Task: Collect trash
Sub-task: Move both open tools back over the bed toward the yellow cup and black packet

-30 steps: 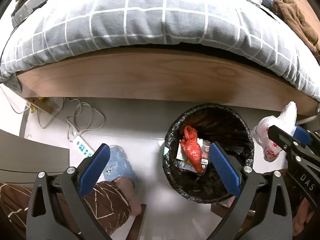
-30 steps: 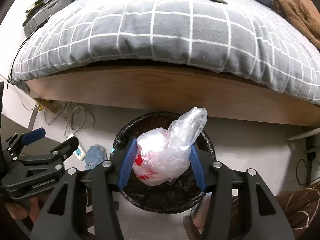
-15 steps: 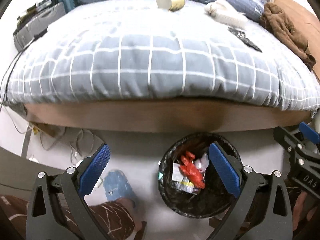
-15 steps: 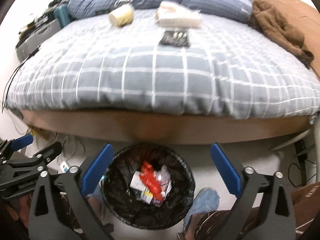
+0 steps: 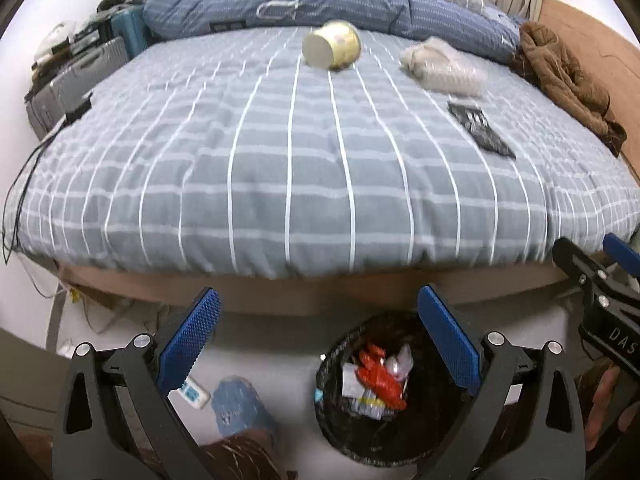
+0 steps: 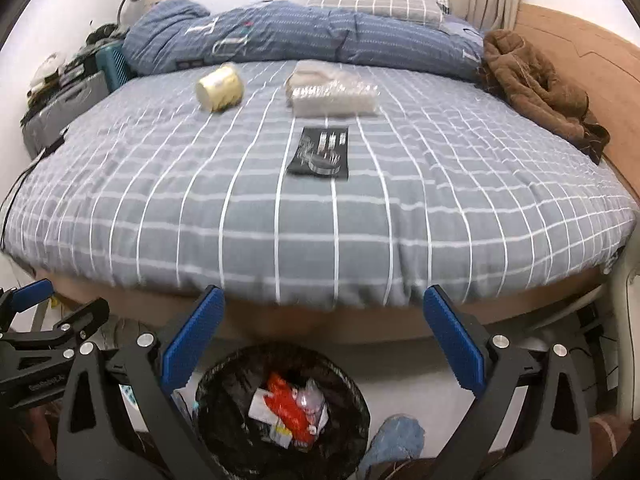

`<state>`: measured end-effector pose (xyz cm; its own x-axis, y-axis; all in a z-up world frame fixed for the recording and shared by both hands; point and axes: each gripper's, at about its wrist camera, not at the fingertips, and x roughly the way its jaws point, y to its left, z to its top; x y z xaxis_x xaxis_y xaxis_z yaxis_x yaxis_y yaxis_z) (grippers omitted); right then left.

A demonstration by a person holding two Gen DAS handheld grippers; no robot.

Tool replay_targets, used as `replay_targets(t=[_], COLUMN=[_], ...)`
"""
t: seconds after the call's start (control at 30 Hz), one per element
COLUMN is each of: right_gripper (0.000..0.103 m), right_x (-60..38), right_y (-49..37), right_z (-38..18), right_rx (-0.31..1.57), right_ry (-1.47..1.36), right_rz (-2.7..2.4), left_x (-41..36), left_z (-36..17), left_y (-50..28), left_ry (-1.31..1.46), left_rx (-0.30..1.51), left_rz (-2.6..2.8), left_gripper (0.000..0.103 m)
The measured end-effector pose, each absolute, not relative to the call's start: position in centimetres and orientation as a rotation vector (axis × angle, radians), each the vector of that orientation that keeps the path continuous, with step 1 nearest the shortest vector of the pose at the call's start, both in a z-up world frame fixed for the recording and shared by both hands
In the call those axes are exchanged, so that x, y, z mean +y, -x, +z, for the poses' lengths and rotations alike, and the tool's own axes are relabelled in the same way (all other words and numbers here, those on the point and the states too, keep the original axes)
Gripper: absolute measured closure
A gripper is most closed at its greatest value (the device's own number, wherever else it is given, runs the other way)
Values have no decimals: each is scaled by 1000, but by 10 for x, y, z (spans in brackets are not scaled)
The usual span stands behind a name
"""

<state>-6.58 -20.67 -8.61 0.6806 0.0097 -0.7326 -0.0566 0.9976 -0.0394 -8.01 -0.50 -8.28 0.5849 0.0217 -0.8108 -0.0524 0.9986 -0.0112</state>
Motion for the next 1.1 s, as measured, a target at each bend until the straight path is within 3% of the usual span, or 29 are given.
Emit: replay_targets(t=[1.1], right_gripper=[8], right_x=[-194], right_y=[-106], right_z=[-79], right_rx=[865], right_ry=[36], right_rz=[69], left_x=[-4], left_z=[-36], left_y=[-174], left_ry=[91], left_rx=[840], left_rz=[38], left_gripper=[6])
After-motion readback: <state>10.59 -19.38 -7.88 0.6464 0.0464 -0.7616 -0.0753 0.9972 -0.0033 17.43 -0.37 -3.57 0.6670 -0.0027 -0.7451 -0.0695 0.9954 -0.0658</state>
